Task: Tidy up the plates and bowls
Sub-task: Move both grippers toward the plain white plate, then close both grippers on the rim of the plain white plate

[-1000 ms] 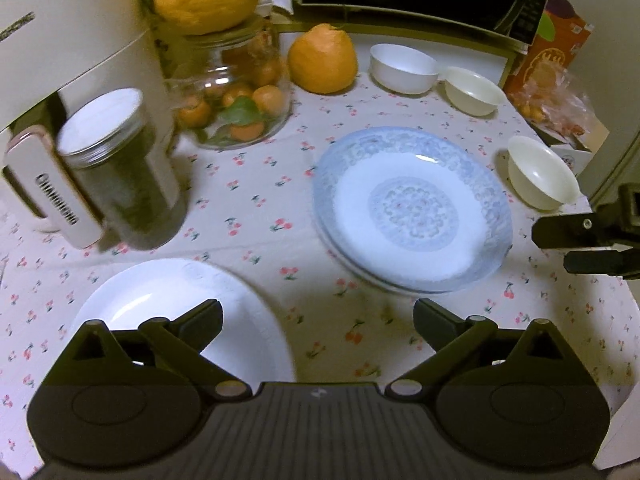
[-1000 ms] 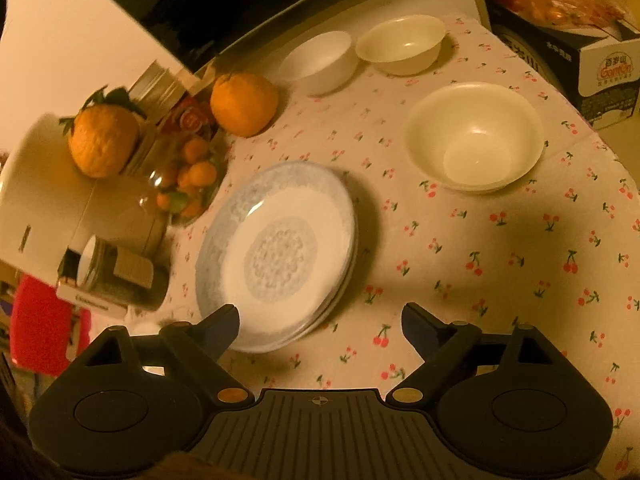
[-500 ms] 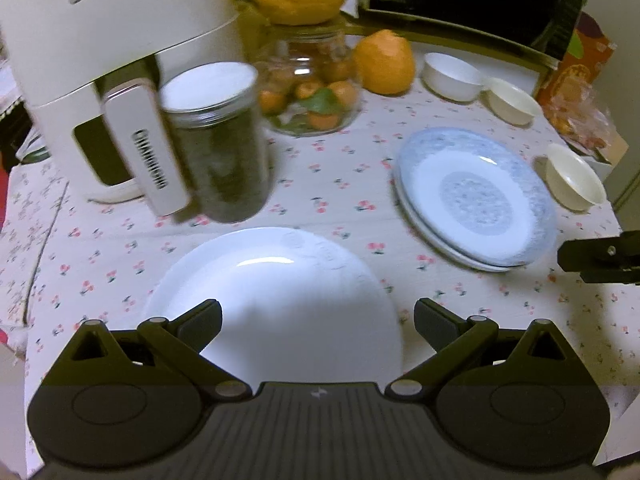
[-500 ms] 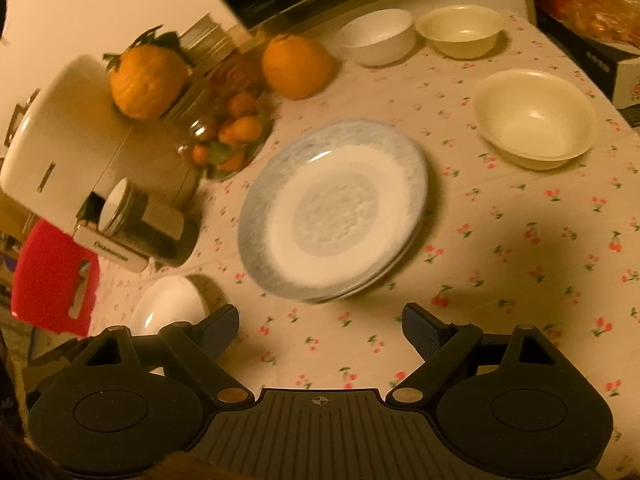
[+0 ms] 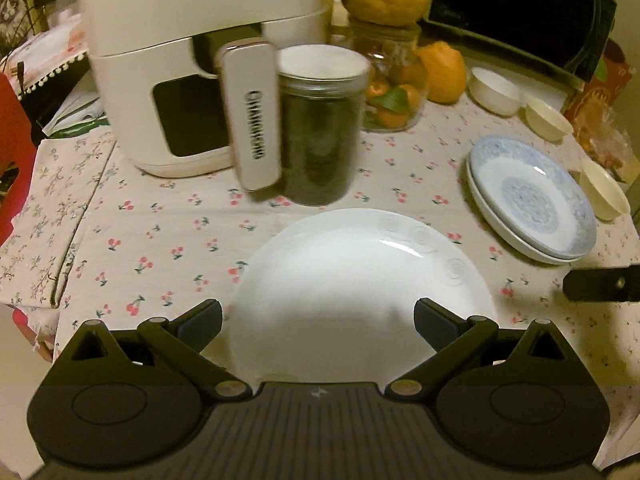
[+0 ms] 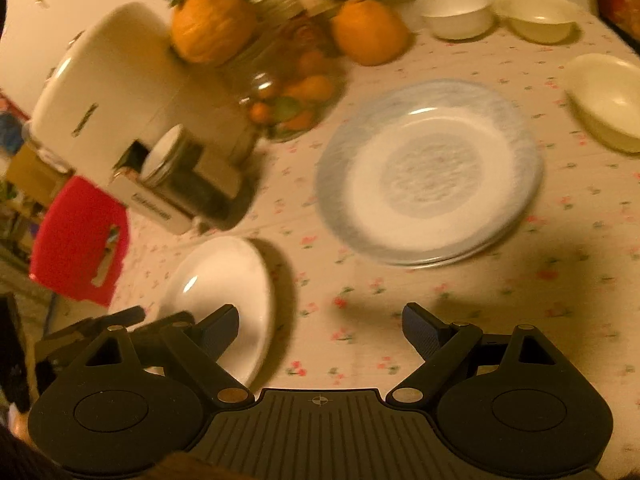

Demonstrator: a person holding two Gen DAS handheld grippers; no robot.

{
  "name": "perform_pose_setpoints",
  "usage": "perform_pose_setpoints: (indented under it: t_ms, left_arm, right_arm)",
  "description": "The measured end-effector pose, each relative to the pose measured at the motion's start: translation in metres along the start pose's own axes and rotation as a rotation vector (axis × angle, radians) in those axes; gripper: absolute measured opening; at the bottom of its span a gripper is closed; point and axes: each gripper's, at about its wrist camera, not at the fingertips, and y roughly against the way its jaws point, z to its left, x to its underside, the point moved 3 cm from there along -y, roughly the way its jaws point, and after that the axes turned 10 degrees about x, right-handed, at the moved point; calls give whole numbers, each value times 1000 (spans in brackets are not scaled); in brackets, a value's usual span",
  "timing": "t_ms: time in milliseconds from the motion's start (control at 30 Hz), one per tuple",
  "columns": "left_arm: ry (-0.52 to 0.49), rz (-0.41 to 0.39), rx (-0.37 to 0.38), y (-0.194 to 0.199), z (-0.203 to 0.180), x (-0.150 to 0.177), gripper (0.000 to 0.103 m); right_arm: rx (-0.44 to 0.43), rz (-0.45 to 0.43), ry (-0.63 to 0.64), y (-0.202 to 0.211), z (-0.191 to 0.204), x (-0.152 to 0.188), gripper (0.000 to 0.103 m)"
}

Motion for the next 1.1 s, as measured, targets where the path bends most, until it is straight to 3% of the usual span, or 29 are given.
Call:
perform_pose_setpoints:
  t_ms: [367,567,800,1100]
  left_arm:
    - [0,-35,45,0,35,19,96]
    - [0,-38,99,0,41,26,86]
    - [8,-18,107,-2,43,33,71]
    - [19,-28,126,-1,42,34,61]
  right_arm:
    - [-50,1,126,-24,33,29,90]
    - [-55,-14,169,-32,42,37,90]
    - [-52,-31,250,-36,55,46,90]
    - [-52,-57,281,-38,65,49,90]
